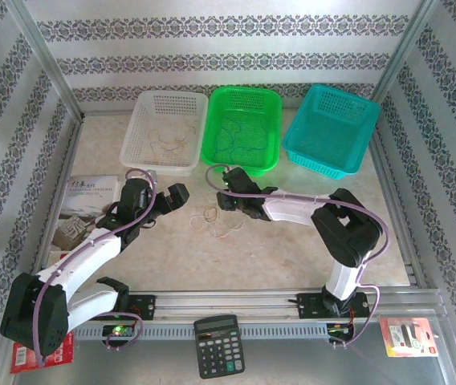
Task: Untangle the cables
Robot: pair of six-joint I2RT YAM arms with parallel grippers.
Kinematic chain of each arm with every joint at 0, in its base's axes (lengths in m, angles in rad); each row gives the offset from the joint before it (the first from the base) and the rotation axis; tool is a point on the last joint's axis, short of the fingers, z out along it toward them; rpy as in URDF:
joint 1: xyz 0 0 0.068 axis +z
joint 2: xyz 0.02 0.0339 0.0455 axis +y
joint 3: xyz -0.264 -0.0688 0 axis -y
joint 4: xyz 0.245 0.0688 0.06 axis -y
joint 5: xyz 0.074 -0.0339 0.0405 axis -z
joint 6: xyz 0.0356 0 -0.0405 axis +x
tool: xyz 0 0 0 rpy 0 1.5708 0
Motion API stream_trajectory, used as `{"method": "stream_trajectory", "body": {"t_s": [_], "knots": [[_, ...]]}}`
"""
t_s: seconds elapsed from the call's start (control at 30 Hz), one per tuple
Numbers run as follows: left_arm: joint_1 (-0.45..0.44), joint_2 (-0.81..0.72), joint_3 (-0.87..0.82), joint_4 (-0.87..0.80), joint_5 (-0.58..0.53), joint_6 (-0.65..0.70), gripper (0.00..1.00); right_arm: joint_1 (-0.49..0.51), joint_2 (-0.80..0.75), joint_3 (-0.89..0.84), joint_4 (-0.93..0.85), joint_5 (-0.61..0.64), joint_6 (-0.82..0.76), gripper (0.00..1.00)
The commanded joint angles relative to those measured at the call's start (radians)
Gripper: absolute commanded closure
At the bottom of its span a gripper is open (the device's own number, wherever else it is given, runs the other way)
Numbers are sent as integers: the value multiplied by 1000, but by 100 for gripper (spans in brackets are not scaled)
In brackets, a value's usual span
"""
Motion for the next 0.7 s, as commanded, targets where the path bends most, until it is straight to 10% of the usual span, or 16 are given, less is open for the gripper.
{"method": "stream_trajectory", "body": {"t_s": [0.0, 0.47, 0.67], "knots": [[-8, -16, -4, 15, 6, -9, 0, -20, -70, -52, -7, 43, -7, 52], [-7, -1, 15, 26, 19, -11, 0, -40, -120, -182, -8, 28, 0, 45], [-8, 4, 27, 23, 29, -9, 0, -64, -94, -167, 16, -28, -7, 66]]}}
